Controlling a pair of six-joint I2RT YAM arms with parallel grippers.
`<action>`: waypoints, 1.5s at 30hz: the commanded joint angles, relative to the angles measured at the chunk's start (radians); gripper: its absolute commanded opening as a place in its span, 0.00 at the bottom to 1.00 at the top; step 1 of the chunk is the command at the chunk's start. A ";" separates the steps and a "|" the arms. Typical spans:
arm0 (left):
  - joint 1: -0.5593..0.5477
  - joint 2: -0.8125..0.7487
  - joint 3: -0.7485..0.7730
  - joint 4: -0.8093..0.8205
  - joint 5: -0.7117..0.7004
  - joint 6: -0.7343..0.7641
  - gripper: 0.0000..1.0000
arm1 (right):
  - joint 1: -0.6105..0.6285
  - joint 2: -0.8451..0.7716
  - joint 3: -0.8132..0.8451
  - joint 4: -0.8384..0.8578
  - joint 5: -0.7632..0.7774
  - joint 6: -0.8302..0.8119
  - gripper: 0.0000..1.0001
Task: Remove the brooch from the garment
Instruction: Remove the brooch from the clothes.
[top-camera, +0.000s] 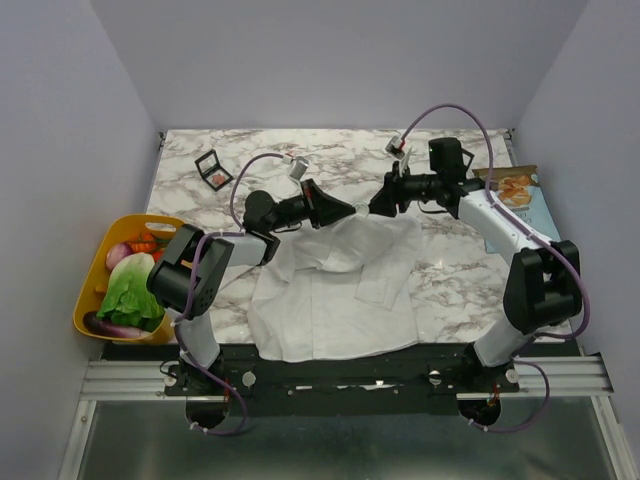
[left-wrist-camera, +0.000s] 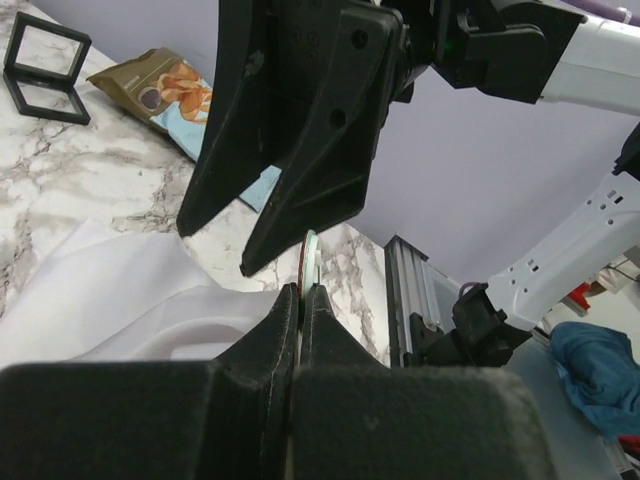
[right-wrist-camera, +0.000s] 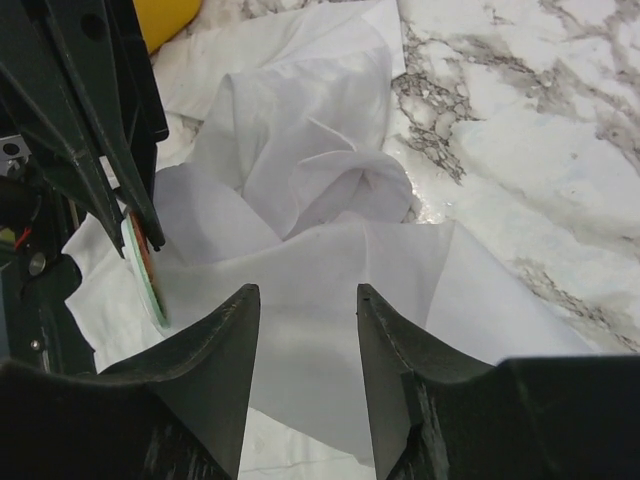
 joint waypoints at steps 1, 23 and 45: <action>0.001 0.017 -0.001 0.210 -0.042 -0.018 0.00 | 0.063 0.006 -0.036 0.016 0.003 -0.023 0.51; 0.056 0.037 -0.030 0.207 -0.094 0.011 0.02 | 0.122 -0.072 -0.101 0.005 -0.041 0.012 0.49; 0.045 0.085 -0.010 0.383 -0.024 -0.139 0.06 | 0.111 -0.051 -0.073 0.100 0.110 0.078 0.44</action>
